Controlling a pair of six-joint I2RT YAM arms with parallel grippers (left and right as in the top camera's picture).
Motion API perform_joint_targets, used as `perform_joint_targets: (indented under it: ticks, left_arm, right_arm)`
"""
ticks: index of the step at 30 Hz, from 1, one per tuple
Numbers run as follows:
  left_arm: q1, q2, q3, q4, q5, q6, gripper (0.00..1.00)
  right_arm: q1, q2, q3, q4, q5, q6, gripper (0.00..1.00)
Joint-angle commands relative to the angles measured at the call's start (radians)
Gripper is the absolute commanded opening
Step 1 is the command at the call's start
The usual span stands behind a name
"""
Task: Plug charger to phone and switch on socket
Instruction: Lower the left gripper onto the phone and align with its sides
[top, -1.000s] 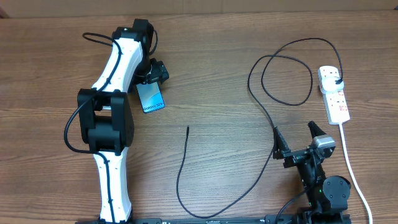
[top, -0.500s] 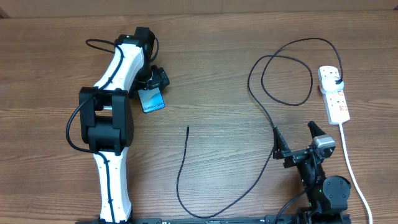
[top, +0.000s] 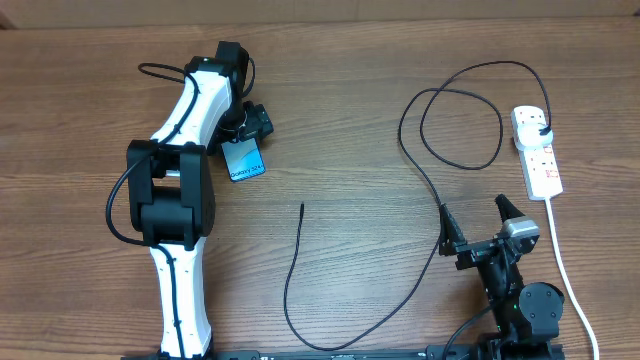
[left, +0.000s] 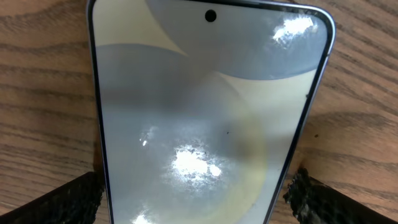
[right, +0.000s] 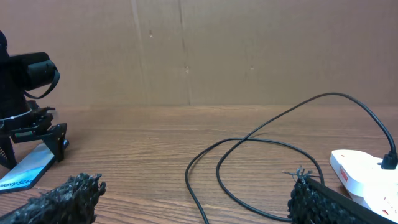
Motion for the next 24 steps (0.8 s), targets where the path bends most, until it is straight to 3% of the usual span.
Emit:
perform_joint_targets:
  ticks: [1, 24]
  left_arm:
    - [0.003, 0.007, -0.035, -0.006, -0.014, -0.007, 1.0]
    - [-0.011, 0.007, -0.035, -0.042, -0.014, -0.007, 1.0]
  right_arm:
    - [0.005, -0.008, -0.011, 0.003, 0.003, 0.003, 1.0]
    - [0.005, -0.008, -0.011, 0.004, 0.003, 0.003, 1.0]
